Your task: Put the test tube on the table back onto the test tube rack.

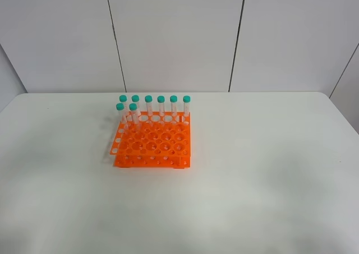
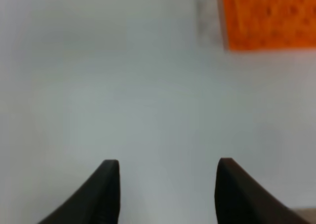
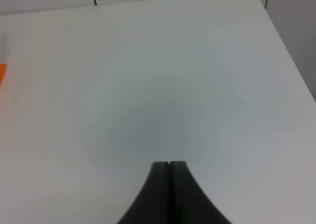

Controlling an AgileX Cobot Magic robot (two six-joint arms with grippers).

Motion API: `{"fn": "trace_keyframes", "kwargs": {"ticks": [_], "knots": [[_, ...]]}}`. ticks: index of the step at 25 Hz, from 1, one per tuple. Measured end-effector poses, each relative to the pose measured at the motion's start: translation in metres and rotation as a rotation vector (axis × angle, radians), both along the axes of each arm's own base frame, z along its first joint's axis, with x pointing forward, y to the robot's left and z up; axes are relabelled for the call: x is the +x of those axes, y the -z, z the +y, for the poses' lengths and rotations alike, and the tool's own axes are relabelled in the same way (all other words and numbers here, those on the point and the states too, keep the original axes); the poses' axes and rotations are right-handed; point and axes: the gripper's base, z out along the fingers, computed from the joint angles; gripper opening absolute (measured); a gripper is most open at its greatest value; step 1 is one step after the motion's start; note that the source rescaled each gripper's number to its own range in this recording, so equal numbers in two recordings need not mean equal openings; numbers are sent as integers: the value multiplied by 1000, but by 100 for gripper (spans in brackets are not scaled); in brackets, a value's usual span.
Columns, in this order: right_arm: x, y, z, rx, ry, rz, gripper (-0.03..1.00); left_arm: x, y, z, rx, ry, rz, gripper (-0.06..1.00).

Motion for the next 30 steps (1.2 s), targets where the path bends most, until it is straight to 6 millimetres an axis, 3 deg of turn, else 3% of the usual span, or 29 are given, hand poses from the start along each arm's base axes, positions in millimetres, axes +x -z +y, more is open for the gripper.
{"fn": "trace_keyframes", "kwargs": {"ticks": [10, 22, 30], "knots": [[0, 0, 0, 0, 0, 0, 0, -43, 2, -1, -6, -65, -65, 72], [0, 0, 0, 0, 0, 0, 0, -73, 14, -1, -2, -114, -204, 72], [0, 0, 0, 0, 0, 0, 0, -77, 17, -1, 1, -115, -225, 72]]}}
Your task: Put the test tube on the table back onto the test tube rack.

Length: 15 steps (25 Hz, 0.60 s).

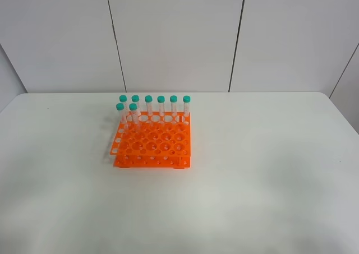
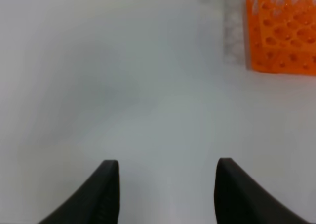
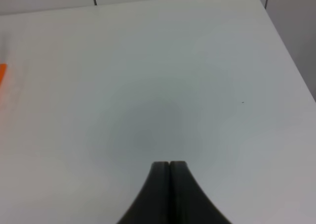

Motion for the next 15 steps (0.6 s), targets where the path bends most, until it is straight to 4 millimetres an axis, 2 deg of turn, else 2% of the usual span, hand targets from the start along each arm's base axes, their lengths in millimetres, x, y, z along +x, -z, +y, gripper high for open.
{"fn": "trace_keyframes", "kwargs": {"ticks": [15], "knots": [[0, 0, 0, 0, 0, 0, 0, -4, 1, 1, -3, -19, -19, 72]]}}
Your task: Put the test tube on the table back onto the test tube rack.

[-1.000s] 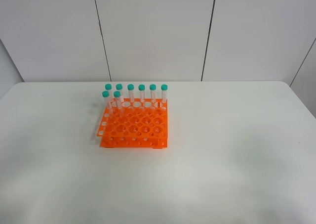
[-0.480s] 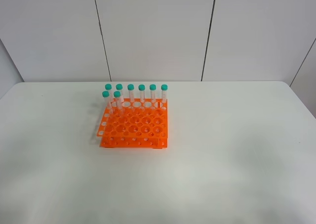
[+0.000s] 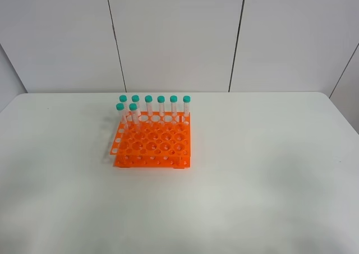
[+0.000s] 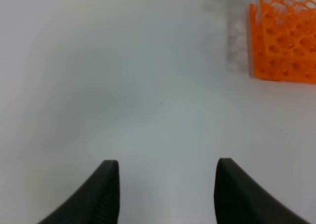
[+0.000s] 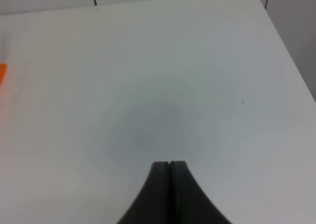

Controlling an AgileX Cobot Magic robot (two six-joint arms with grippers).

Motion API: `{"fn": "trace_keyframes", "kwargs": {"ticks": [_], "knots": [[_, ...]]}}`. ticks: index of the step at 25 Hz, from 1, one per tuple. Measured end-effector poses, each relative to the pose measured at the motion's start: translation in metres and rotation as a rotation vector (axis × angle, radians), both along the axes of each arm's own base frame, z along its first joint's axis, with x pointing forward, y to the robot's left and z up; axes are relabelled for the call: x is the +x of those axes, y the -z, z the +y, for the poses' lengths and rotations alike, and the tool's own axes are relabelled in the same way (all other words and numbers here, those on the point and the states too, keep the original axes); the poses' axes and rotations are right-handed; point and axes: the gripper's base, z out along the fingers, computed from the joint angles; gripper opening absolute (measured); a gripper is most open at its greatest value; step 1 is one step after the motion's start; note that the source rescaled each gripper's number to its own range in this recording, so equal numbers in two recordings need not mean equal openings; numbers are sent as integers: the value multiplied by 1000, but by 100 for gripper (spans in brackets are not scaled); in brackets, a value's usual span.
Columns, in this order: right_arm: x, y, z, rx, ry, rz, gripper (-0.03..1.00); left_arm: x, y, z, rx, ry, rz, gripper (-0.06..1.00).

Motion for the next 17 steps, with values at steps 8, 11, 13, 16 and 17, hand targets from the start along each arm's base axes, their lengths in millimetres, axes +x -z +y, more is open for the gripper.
{"fn": "trace_keyframes", "kwargs": {"ticks": [8, 11, 13, 16, 17], "knots": [[0, 0, 0, 0, 0, 0, 0, 0, 0, 0, 0, 0, 0, 72], [0, 0, 0, 0, 0, 0, 0, 0, 0, 0, 0, 0, 0, 72], [0, 0, 0, 0, 0, 0, 0, 0, 0, 0, 0, 0, 0, 72], [0, 0, 0, 0, 0, 0, 0, 0, 0, 0, 0, 0, 0, 72], [0, 0, 0, 0, 0, 0, 0, 0, 0, 0, 0, 0, 0, 72]]}}
